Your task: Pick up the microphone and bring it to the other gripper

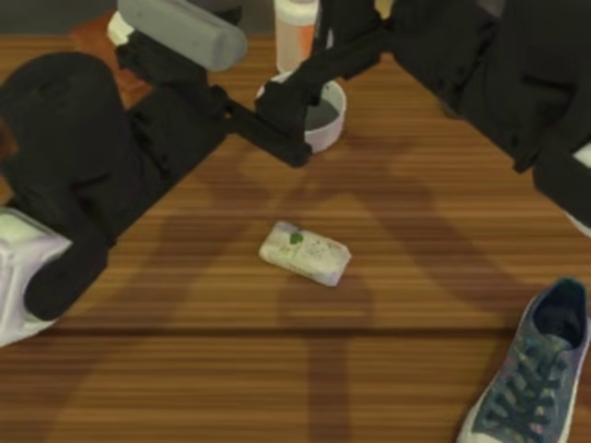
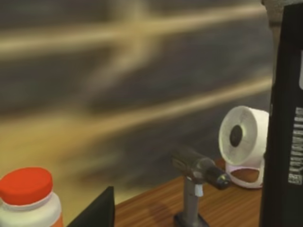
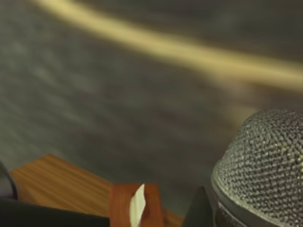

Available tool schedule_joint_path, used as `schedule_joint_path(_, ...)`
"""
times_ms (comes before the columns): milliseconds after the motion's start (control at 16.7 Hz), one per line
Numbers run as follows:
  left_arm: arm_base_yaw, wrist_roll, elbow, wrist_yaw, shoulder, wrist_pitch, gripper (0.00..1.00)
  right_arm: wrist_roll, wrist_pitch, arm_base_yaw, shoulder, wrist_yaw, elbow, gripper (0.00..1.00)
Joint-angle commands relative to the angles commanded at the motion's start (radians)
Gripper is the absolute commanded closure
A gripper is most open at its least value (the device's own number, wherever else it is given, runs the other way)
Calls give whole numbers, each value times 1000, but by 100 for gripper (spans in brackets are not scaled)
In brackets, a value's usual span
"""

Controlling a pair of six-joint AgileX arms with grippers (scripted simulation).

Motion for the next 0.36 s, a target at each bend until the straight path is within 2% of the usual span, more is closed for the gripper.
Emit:
schedule_joint_path(180,21,-1,-102,14,-131,-22,0,1,-1,-45,-51,-51,-45,100)
schedule_joint_path(360,28,-1,-140,21,-171,-29,0,0,-2,-65,-71,-71,-63,100)
